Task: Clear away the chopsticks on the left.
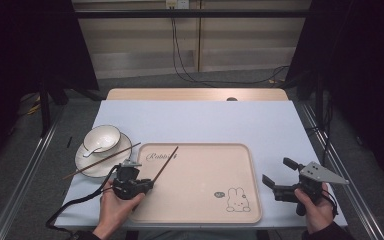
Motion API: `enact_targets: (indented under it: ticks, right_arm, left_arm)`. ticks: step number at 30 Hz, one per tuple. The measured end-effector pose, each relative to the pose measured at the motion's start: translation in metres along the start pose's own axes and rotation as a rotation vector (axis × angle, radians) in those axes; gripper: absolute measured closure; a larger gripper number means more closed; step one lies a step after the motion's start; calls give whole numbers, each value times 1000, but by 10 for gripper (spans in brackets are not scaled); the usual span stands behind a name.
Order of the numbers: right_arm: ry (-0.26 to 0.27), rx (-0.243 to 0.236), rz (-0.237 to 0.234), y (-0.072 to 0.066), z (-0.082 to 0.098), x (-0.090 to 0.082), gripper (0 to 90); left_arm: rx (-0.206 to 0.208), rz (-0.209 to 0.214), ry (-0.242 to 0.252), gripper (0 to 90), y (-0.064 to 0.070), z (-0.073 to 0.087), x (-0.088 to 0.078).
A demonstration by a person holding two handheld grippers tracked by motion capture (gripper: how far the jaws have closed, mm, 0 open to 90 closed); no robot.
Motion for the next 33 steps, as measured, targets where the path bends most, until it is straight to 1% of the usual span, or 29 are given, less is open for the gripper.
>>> enact_targets:
  ticks: [3,4,5,6,7,8,9,10,11,13,14,15,16,17,18,19,20,22,23,24,25,26,27,28,29,30,31,32,33]
  right_arm:
    - [1,-4,-4,0,0,0,22]
    - [1,-3,-3,0,0,0,22]
    - [2,-2,-6,0,0,0,22]
    - [1,-2,-6,0,0,0,22]
    - [2,-2,-7,0,0,0,22]
    - [2,-2,-7,0,0,0,22]
    - [3,-2,-3,0,0,0,22]
    - [3,-2,-4,0,0,0,22]
    - [3,-2,-5,0,0,0,22]
    - [3,1,-4,0,0,0,22]
    - [2,1,-6,-1,0,-1,22]
    - [3,1,-6,-1,0,-1,22]
    - [3,0,-6,-1,0,-1,22]
    - [3,0,-6,-1,-1,-1,22]
    - [3,0,-6,-1,-1,-1,22]
    - [4,-2,-6,0,-1,-1,22]
    - [5,-1,-6,-1,-1,-1,22]
    - [10,-8,-1,0,-1,-1,22]
    - [11,-4,1,-1,-1,-1,22]
    - [12,-4,2,-1,-1,-1,22]
    - [12,-4,2,-1,-1,-1,22]
    - [11,-5,1,0,-1,-1,22]
    - [12,-5,2,0,-1,-1,22]
    - [12,-5,1,-1,-1,-1,22]
    - [12,-5,2,0,-1,-1,22]
    - [11,-6,-1,0,-1,-1,22]
    - [9,-9,-4,0,-1,-1,22]
    - [9,-9,-4,0,-1,-1,22]
    - [7,-8,-5,0,-1,-1,22]
  left_arm:
    - [11,21,-3,741,1,0,0]
    - [23,28,-3,717,1,-1,-1]
    - [35,15,6,707,0,-1,-2]
    - [47,15,20,695,0,-2,-4]
    - [54,22,55,693,1,-4,-6]
    - [54,22,55,675,1,-4,-6]
    - [91,13,71,616,-1,-6,-11]
    - [83,22,89,585,-1,-7,-11]
    - [91,22,88,568,-2,-7,-12]
    - [129,31,103,459,-2,-8,-13]
    - [124,40,97,405,-2,-8,-14]
    - [112,35,103,346,-1,-9,-14]
    - [114,52,99,288,-1,-9,-15]
    - [129,59,102,256,-2,-9,-17]
    - [129,59,102,242,-2,-9,-17]
    - [128,80,123,180,0,-10,-20]
    - [146,87,127,157,-1,-11,-23]
    - [156,111,144,106,-2,-13,-27]
    - [161,110,148,87,-3,-13,-29]
    - [155,119,134,66,-5,-14,-30]
    - [141,140,119,53,-8,-14,-31]
    - [141,140,119,51,-8,-14,-31]
    - [139,158,124,44,-10,-14,-32]
    - [160,180,125,39,-14,-12,-35]
    - [177,185,130,38,-15,-12,-36]
    - [194,203,142,38,-16,-11,-40]
    - [207,202,154,37,-17,-11,-43]
    - [207,202,154,32,-17,-11,-43]
    - [213,216,172,31,-18,-10,-48]
Point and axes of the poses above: each handheld gripper's, and its own axes: x roughly forward along the jaws, z roughly out of its underside, y roughly to its right, the point moved 3 cm from there along x, roughly forward along the jaws, and after that the axes turned 6 degrees about -x, right-handed, at the moved point
